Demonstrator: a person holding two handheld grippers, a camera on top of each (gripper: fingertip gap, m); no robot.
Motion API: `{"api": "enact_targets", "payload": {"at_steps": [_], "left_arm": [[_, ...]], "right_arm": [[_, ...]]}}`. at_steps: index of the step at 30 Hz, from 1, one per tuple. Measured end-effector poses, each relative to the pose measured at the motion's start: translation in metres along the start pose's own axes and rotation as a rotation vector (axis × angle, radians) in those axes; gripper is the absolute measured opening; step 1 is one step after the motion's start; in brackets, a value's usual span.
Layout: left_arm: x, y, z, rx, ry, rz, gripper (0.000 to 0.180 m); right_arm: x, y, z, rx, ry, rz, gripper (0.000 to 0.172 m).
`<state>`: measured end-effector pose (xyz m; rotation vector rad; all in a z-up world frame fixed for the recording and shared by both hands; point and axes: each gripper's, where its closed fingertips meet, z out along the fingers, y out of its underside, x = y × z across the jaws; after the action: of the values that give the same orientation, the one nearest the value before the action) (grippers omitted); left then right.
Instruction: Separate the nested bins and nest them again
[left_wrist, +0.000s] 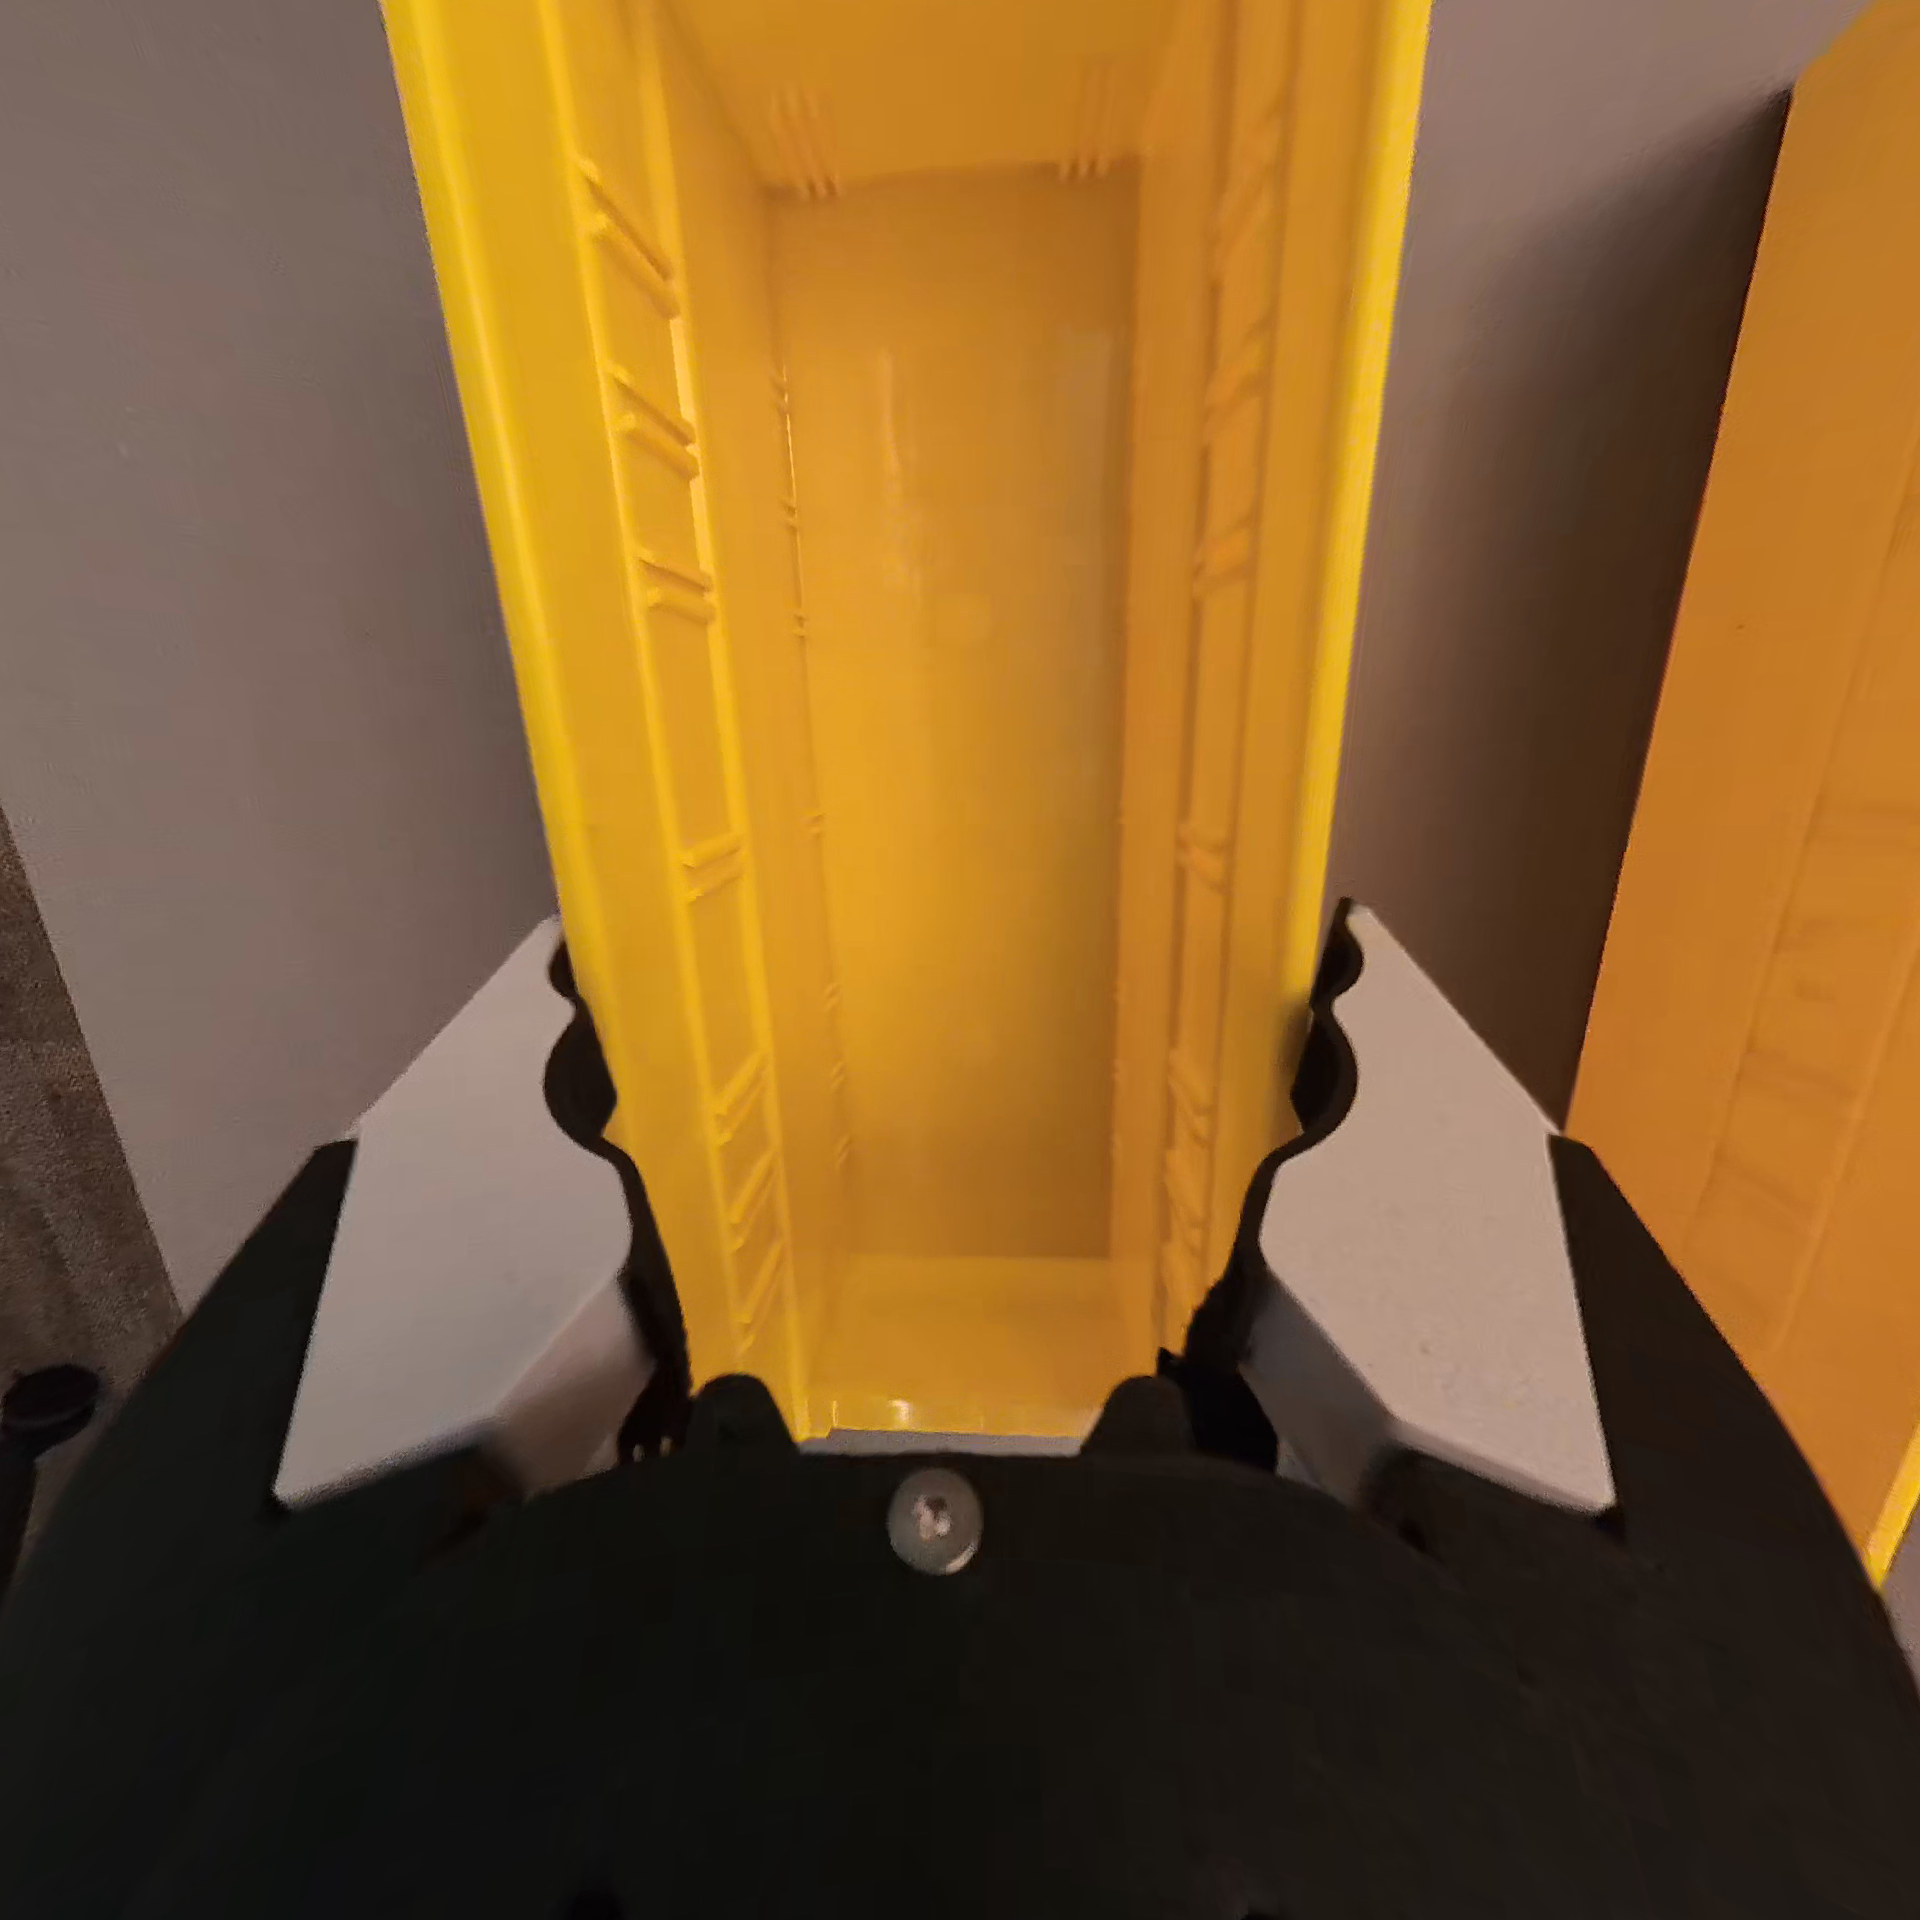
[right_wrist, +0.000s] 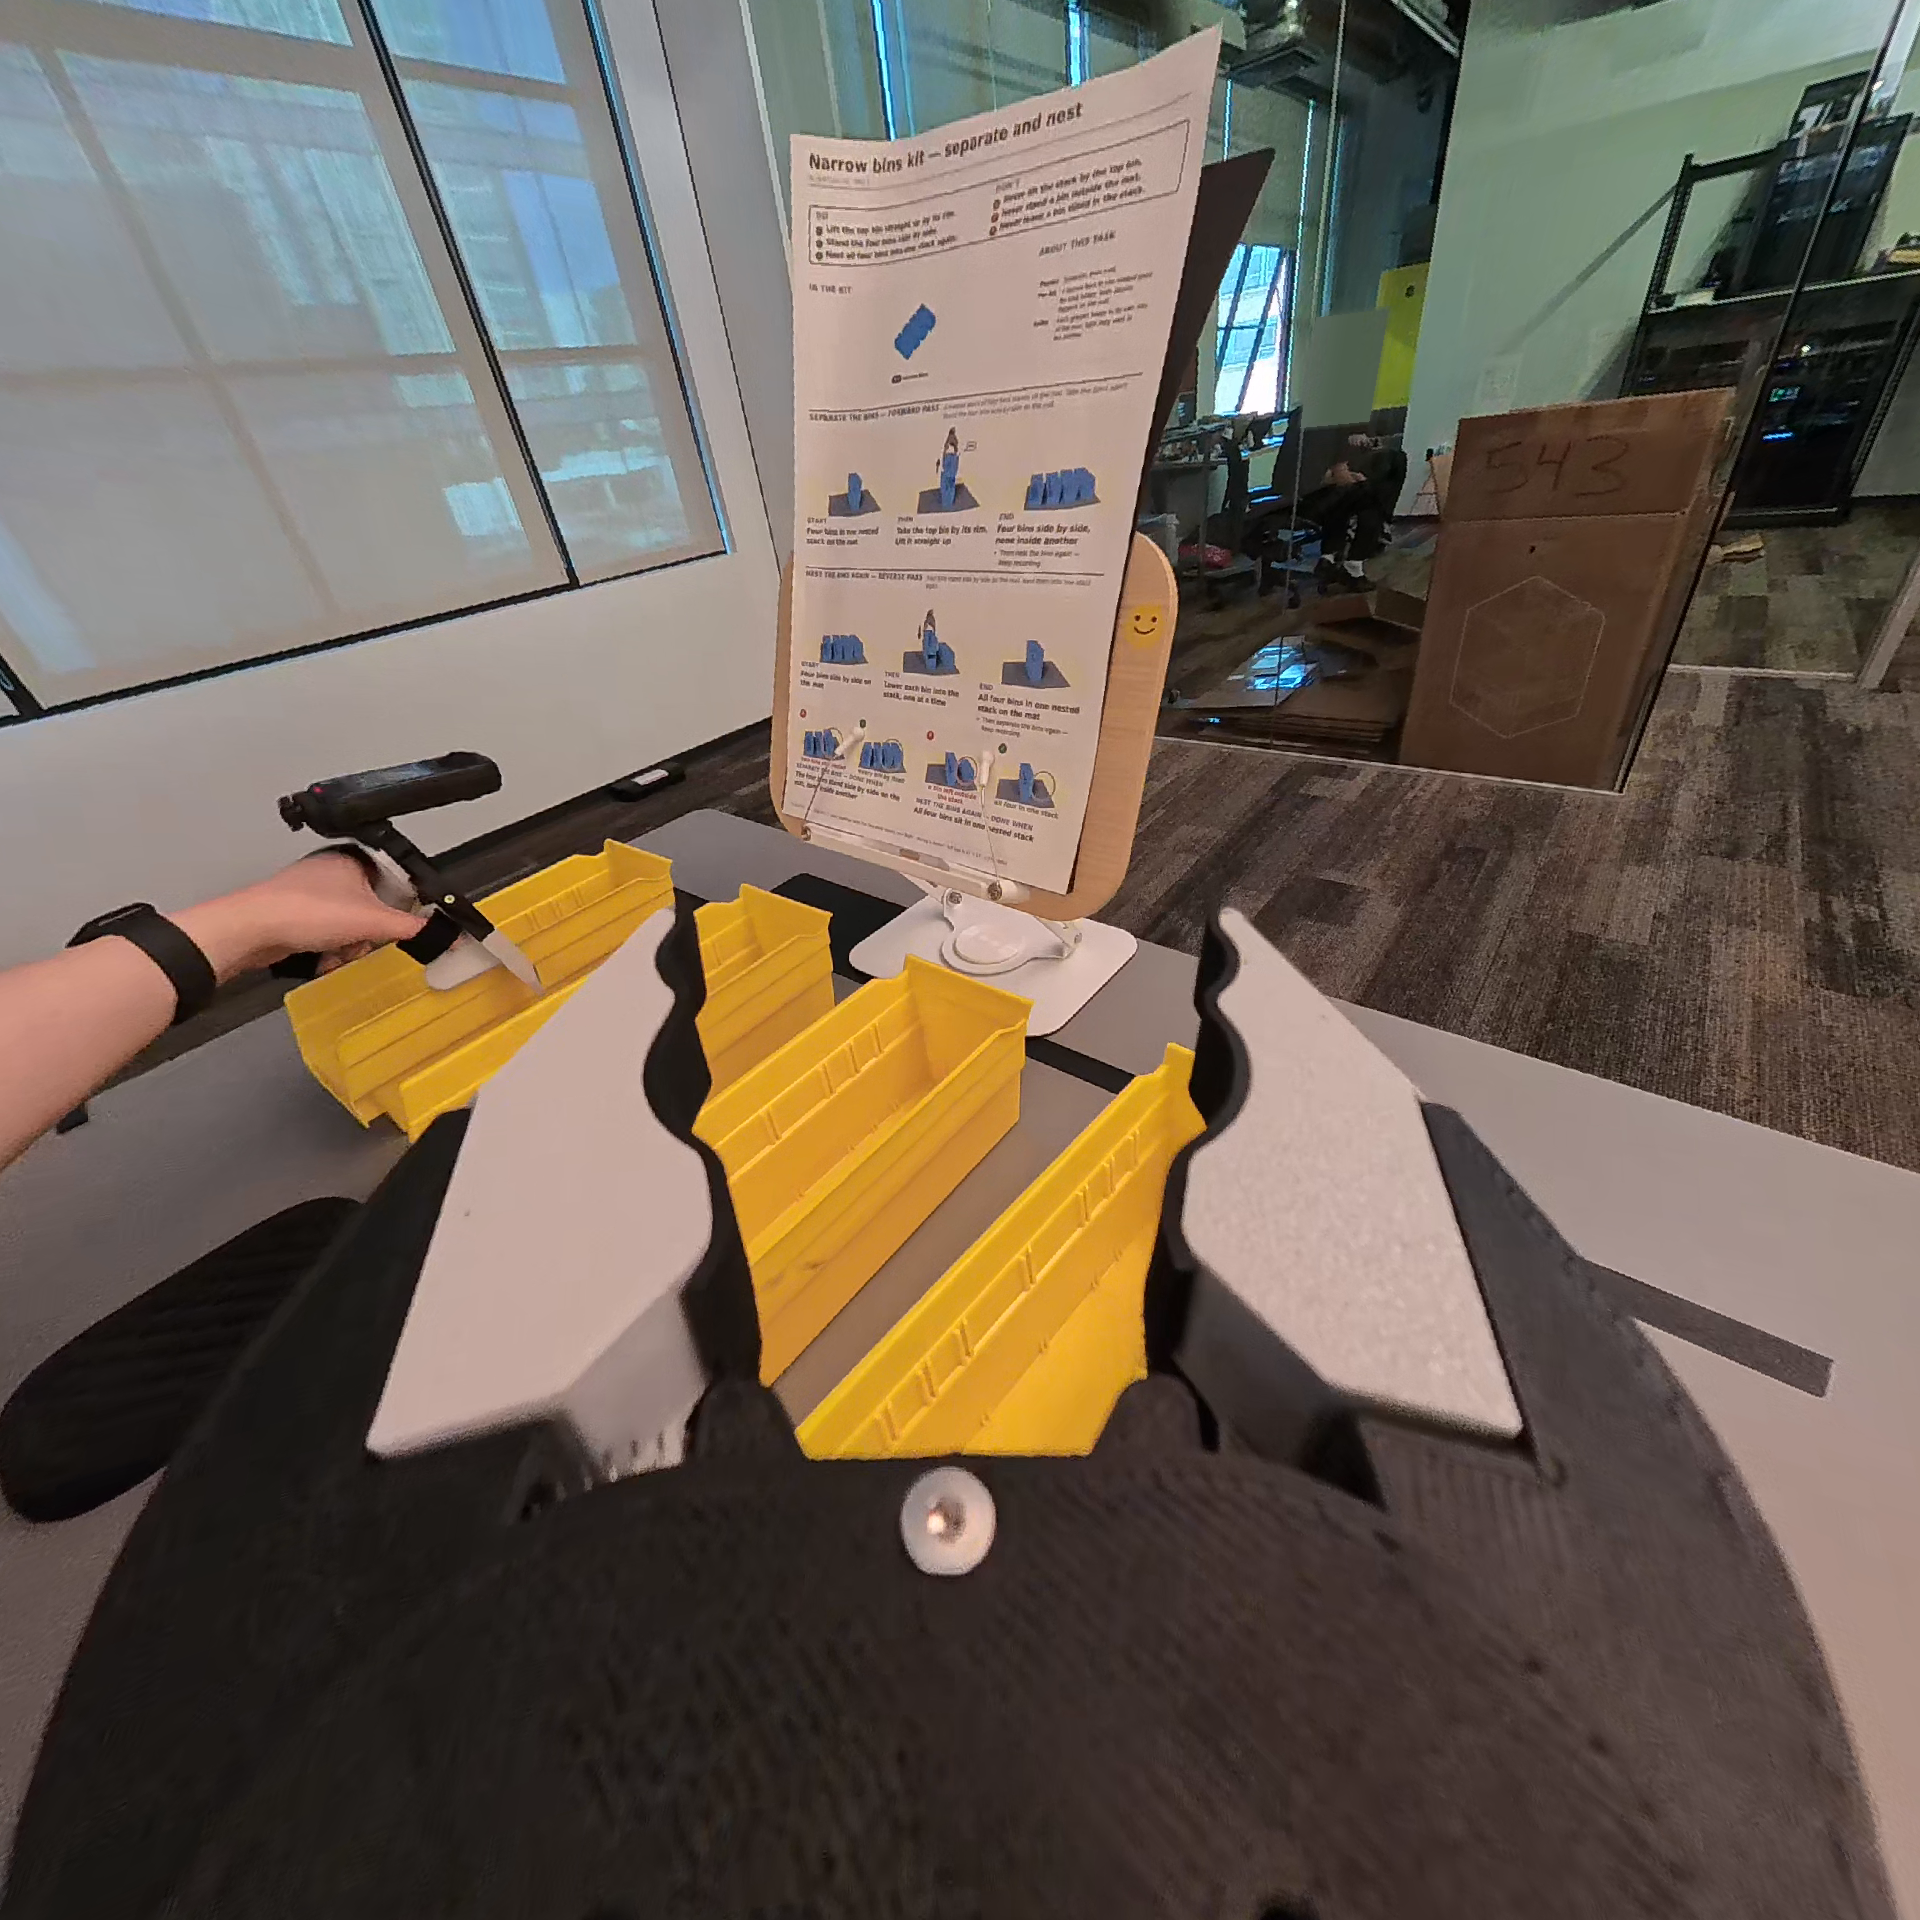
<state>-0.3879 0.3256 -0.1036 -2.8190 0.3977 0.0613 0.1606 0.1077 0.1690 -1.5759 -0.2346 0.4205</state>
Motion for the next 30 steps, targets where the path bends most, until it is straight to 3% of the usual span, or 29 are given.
{"api": "enact_targets", "payload": {"at_steps": [5,10,15,22,30], "left_arm": [[-0.001,0.000,-0.003,-0.017,-0.007,-0.003,0.119],[-0.003,0.001,-0.004,-0.035,-0.017,-0.021,0.112],[-0.006,0.001,-0.013,-0.052,-0.044,-0.024,0.109],[-0.004,-0.002,-0.045,-0.066,-0.050,-0.017,0.104],[0.016,-0.013,-0.107,-0.047,-0.055,-0.056,0.105]], "right_arm": [[0.008,0.003,0.008,-0.008,0.034,0.000,0.094],[0.050,-0.033,-0.004,0.229,0.356,-0.103,0.092],[0.077,-0.042,-0.026,0.317,0.572,-0.102,0.083],[0.088,-0.025,-0.011,0.240,0.543,-0.067,0.082],[0.093,-0.011,0.003,0.199,0.458,0.011,0.082]]}}
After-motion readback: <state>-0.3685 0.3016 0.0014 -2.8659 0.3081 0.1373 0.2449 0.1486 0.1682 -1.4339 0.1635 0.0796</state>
